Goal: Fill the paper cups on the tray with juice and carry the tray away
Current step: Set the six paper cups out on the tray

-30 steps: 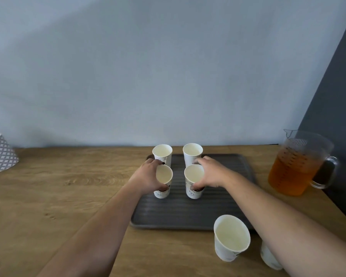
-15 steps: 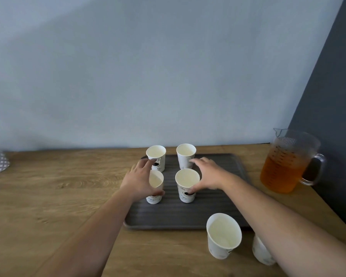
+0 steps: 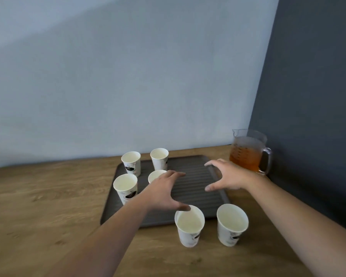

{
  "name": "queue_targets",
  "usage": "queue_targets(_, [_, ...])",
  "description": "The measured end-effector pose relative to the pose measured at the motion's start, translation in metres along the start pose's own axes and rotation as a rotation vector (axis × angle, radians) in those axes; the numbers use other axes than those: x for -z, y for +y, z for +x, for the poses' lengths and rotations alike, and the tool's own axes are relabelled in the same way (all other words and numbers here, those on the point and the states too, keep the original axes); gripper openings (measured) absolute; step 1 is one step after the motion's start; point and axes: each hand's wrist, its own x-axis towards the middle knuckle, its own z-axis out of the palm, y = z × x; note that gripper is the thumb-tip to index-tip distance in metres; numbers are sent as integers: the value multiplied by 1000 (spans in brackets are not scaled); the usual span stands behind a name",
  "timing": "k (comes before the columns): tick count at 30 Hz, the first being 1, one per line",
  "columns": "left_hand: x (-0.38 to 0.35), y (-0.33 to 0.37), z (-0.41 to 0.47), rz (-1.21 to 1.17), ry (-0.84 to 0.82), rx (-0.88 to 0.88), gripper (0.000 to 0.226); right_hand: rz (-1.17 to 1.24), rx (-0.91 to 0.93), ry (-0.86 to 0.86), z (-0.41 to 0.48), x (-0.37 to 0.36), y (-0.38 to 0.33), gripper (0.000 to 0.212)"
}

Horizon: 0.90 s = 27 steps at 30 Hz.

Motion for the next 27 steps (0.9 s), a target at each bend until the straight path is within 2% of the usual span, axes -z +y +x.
queue_targets(6, [-30,18,-1,46,-257,-21,112,-94,-103,-281,-38,-14,18,106])
queue_targets(8, [-38,17,2,104,-294,-31,106,-137,-125,-355,-45,-23,20,106])
queue_targets(10, [-42,17,5,138,-317,-22,90,-197,-125,-377,-48,-32,20,101])
queue_targets(13, [-45,16,8,139,-300,-18,73,-238,-109,-350,-48,-40,20,92])
queue_targets(18, [-33,15,20,80,-221,-16,80,-183,-73,-244,-36,-20,14,77])
queue_targets(27, [8,6,65,35,-28,-36,76,-69,8,-32,28,19,6,71])
